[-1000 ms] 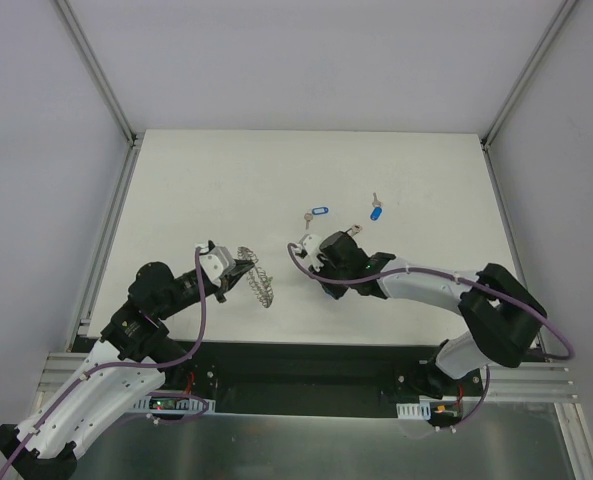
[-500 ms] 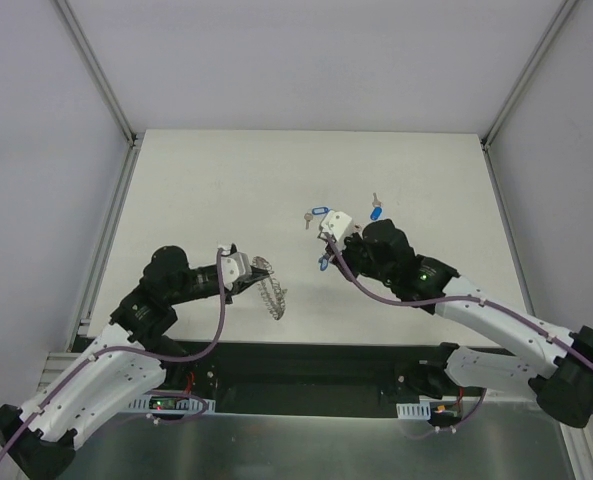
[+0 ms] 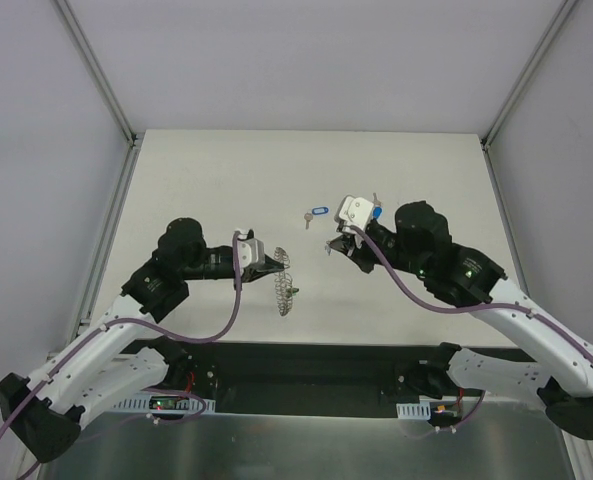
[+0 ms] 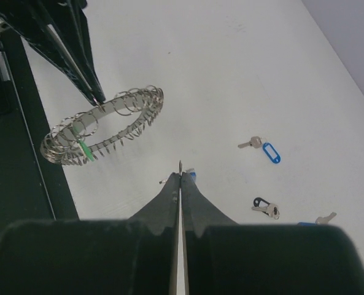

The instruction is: Put the keys on the keyring

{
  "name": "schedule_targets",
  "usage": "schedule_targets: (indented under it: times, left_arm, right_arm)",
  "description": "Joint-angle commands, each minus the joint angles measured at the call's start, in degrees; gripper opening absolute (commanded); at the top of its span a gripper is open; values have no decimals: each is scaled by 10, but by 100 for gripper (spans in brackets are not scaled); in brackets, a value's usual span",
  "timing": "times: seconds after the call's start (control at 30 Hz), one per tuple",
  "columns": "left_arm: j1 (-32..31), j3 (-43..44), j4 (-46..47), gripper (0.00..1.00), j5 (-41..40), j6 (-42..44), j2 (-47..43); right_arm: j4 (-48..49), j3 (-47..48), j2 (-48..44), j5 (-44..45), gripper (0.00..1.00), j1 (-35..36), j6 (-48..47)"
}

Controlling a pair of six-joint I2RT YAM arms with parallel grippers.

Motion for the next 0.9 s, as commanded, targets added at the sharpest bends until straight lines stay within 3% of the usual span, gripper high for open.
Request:
schedule_targets:
  times: [0.0, 0.07, 0.37, 0.6, 0.87]
  left_arm:
    - [4, 57, 38, 0, 54, 28, 29]
    - [4, 74, 38, 0, 61, 31, 51]
    - [4, 85, 50, 0, 67, 50, 86]
    - [0, -24, 189, 0, 51, -22, 32]
    - [-19, -48, 198, 0, -3, -6, 2]
  right_arm:
    - [-96, 81, 24, -44, 1, 2, -20]
    - [-136, 101, 32, -40, 1, 4, -47]
    - [-148, 116, 62, 4, 1, 18, -45]
    - [-184, 160, 103, 2, 1, 35, -37]
    - [-178, 171, 134, 10, 1, 68, -43]
